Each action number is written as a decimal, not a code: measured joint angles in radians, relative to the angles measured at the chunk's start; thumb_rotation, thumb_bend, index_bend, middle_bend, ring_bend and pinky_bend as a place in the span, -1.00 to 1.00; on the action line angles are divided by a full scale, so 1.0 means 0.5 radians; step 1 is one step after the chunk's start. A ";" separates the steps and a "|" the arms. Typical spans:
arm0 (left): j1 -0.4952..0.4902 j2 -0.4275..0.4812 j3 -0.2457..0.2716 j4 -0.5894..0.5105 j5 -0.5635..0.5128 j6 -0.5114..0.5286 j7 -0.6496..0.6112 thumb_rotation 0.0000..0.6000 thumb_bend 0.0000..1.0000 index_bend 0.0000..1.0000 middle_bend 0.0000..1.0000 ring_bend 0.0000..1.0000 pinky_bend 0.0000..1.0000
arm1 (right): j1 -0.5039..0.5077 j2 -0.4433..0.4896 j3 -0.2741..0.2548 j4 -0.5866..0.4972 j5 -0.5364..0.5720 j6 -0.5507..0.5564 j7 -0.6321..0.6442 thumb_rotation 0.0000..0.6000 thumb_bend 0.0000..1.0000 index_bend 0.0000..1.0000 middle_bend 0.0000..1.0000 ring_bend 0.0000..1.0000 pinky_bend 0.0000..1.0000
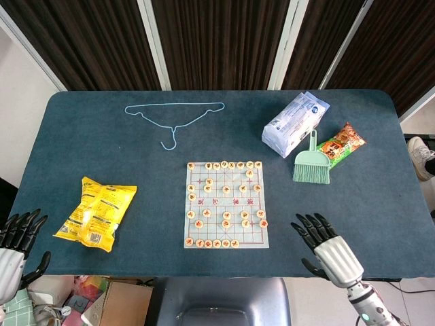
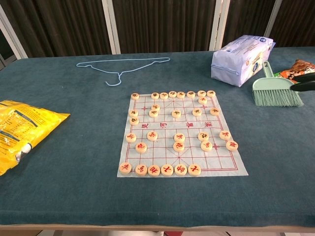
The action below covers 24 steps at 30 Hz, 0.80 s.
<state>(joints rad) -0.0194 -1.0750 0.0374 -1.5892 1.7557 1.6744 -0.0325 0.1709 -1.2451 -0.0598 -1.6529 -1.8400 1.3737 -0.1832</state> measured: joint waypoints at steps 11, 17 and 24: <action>-0.015 0.019 0.005 0.009 -0.010 -0.024 -0.076 1.00 -0.11 -1.00 -1.00 -1.00 -0.91 | 0.347 -0.197 0.184 -0.176 0.216 -0.570 -0.316 1.00 -0.12 -0.20 -1.00 -1.00 -1.00; -0.035 0.035 0.005 0.017 -0.029 -0.058 -0.131 1.00 -0.11 -1.00 -1.00 -1.00 -0.91 | 0.527 -0.449 0.287 -0.204 0.446 -0.804 -0.596 1.00 -0.12 -0.09 -1.00 -1.00 -1.00; -0.043 0.043 0.004 0.019 -0.050 -0.077 -0.154 1.00 -0.11 -1.00 -1.00 -1.00 -0.91 | 0.652 -0.736 0.352 -0.154 0.702 -0.919 -0.801 1.00 -0.10 -0.05 -1.00 -1.00 -1.00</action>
<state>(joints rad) -0.0410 -1.0533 0.0391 -1.5798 1.7305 1.6360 -0.1097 0.4971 -1.6132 0.1163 -1.7300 -1.4892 0.9144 -0.5839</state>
